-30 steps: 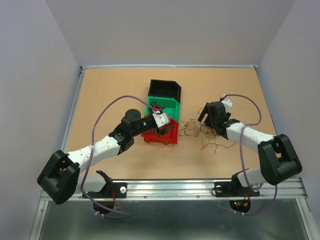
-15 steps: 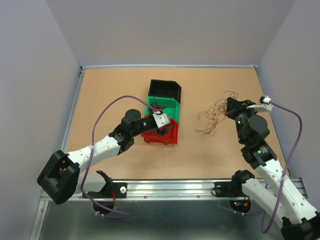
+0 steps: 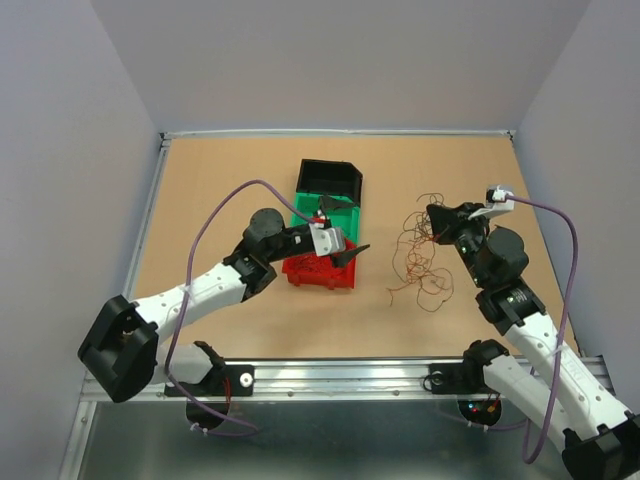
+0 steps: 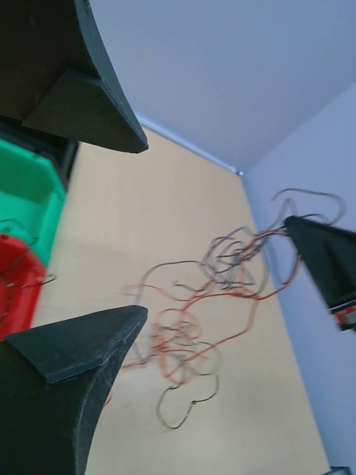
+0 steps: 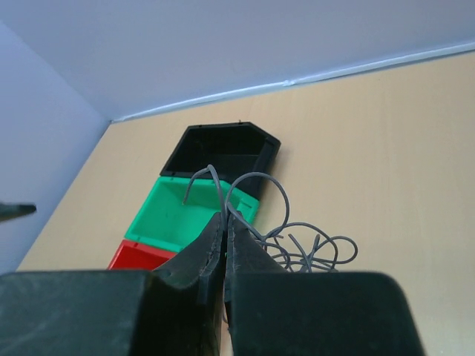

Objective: Untangle the cables

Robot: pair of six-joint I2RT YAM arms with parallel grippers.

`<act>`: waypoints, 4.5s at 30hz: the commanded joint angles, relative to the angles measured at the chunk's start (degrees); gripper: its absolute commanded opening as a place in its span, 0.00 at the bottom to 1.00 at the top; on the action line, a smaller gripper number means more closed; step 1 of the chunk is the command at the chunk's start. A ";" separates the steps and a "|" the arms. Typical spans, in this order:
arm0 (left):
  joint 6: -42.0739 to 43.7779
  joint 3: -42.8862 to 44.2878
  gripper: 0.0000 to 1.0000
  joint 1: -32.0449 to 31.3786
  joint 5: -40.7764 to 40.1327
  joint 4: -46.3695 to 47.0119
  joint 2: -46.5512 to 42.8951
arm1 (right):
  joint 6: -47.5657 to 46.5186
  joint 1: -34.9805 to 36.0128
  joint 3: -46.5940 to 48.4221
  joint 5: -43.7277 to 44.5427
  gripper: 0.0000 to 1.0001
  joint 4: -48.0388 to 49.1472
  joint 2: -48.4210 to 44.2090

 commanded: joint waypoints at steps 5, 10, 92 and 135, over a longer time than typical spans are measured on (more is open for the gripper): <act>-2.27 9.67 0.90 -1.40 6.44 5.98 9.31 | -1.25 0.30 -1.37 -11.83 0.01 7.09 1.82; -1.22 10.54 0.90 -3.95 2.58 6.70 13.19 | -0.20 0.39 -1.90 -14.21 0.01 8.77 2.44; 13.76 18.01 0.00 14.69 -7.45 -26.47 8.26 | 12.55 -0.57 -3.13 25.51 1.00 -4.24 -4.95; 3.71 7.92 0.99 10.55 -35.39 -8.88 2.58 | 42.16 -0.57 14.81 40.89 0.87 -30.51 45.15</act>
